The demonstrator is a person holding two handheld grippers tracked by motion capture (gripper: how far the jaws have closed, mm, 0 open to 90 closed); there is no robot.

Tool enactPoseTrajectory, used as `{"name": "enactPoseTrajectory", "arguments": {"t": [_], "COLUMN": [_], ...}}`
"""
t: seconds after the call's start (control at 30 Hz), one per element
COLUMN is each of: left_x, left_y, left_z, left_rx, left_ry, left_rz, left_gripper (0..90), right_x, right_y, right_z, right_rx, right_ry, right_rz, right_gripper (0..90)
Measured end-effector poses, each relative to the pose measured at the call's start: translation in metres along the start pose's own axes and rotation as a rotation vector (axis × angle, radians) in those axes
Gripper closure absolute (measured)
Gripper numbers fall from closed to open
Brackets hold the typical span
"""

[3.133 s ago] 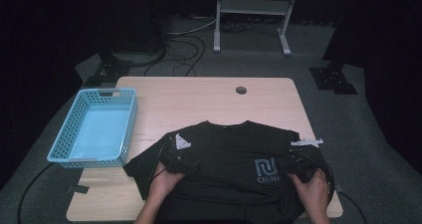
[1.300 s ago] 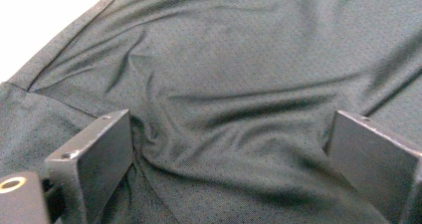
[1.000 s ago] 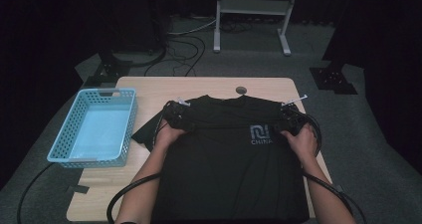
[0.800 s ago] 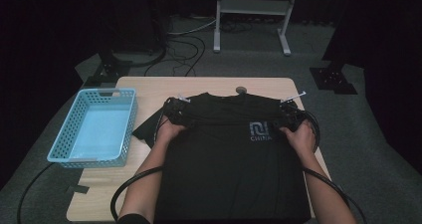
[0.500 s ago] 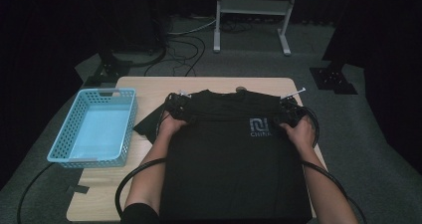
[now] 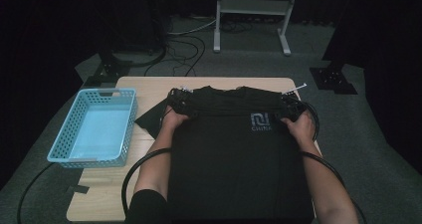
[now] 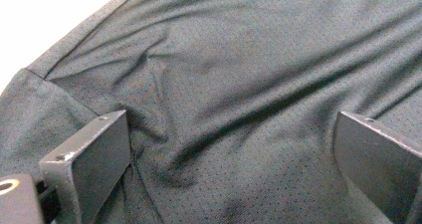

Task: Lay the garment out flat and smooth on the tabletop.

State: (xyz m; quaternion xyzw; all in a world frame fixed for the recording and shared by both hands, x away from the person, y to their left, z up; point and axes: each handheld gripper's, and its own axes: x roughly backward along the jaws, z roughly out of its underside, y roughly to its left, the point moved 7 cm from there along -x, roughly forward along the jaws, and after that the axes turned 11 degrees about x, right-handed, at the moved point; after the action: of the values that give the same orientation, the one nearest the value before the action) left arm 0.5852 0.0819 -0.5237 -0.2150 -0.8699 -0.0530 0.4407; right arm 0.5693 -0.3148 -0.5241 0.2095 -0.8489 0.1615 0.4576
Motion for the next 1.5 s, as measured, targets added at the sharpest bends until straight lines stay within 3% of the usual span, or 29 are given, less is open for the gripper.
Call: {"name": "enactPoseTrajectory", "arguments": {"t": [0.13, 0.4, 0.97, 1.27, 1.33, 1.4, 1.5], "left_x": [-0.002, -0.006, -0.03, -0.031, -0.03, -0.027, -0.017], "left_y": [0.0, 0.002, 0.019, 0.02, 0.02, 0.02, 0.021], "left_z": [-0.003, -0.007, -0.043, -0.045, -0.045, -0.045, -0.048], "left_rx": [0.002, 0.005, -0.004, -0.007, 0.002, 0.007, 0.004], "left_ry": [0.015, -0.001, 0.013, 0.0, -0.004, -0.015, -0.035], "left_rz": [-0.006, -0.005, 0.003, 0.006, 0.013, 0.022, 0.032], "left_gripper": [1.9, 1.4, 1.4, 1.4, 1.5, 1.5, 1.5], "right_x": [-0.002, -0.005, -0.026, -0.028, -0.028, -0.024, -0.019], "right_y": [-0.002, -0.007, -0.031, -0.032, -0.031, -0.031, -0.033], "right_z": [-0.002, -0.007, -0.037, -0.04, -0.04, -0.041, -0.042], "right_rx": [-0.016, -0.026, -0.008, -0.012, -0.003, -0.011, -0.055], "right_ry": [-0.01, -0.008, 0.002, -0.01, -0.019, -0.019, -0.037], "right_rz": [0.01, 0.016, 0.005, 0.008, 0.004, -0.001, -0.048], "right_gripper": [11.5, 11.5, 10.8, 10.5, 14.3, 25.1, 24.6]}}
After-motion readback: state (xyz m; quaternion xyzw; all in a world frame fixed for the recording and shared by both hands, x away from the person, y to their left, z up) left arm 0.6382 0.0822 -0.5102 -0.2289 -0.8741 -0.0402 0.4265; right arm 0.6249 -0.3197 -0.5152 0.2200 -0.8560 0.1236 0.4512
